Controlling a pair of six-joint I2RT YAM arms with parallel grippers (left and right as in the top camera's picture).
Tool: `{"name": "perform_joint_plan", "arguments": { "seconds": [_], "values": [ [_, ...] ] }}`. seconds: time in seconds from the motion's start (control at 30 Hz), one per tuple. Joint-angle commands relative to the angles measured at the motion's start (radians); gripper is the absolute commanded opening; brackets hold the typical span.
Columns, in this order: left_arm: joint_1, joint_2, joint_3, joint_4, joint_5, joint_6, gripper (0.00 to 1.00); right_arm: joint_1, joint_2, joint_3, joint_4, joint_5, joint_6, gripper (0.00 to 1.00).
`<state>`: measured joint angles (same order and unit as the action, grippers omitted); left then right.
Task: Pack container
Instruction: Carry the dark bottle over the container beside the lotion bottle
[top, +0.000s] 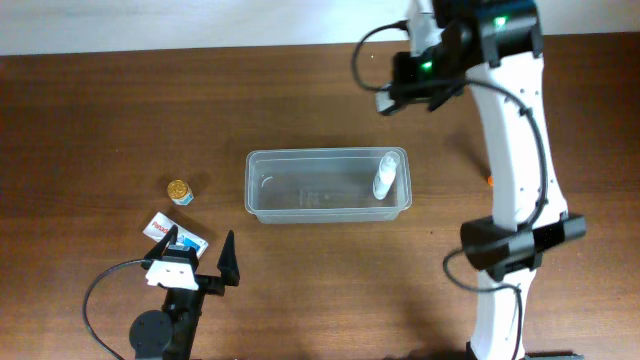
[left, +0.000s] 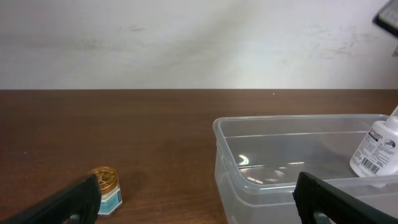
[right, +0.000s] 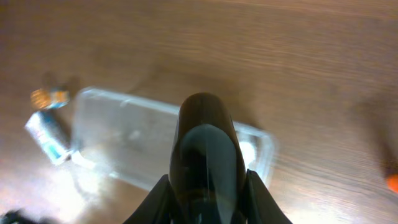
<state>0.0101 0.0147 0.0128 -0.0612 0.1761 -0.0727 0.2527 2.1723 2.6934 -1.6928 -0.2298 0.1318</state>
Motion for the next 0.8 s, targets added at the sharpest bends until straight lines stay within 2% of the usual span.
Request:
{"name": "perform_joint_plan", "arguments": {
  "seconds": [0.0, 0.2, 0.37, 0.77],
  "values": [
    [0.006, -0.009, -0.003, -0.004, -0.005, -0.002, 0.99, 0.115, -0.069, 0.027, -0.006, 0.106, 0.132, 0.22],
    [0.006, -0.009, -0.004, -0.004, -0.005, -0.002, 0.99, 0.246, -0.060, -0.055, -0.006, 0.271, 0.232, 0.22],
    [0.006, -0.009, -0.003, -0.004, -0.005, -0.002, 1.00, 0.299, -0.054, -0.185, 0.007, 0.373, 0.305, 0.22],
    [0.006, -0.009, -0.004, -0.004, -0.005, -0.002, 0.99, 0.299, -0.054, -0.500, 0.167, 0.374, 0.323, 0.21]
  ]
}}
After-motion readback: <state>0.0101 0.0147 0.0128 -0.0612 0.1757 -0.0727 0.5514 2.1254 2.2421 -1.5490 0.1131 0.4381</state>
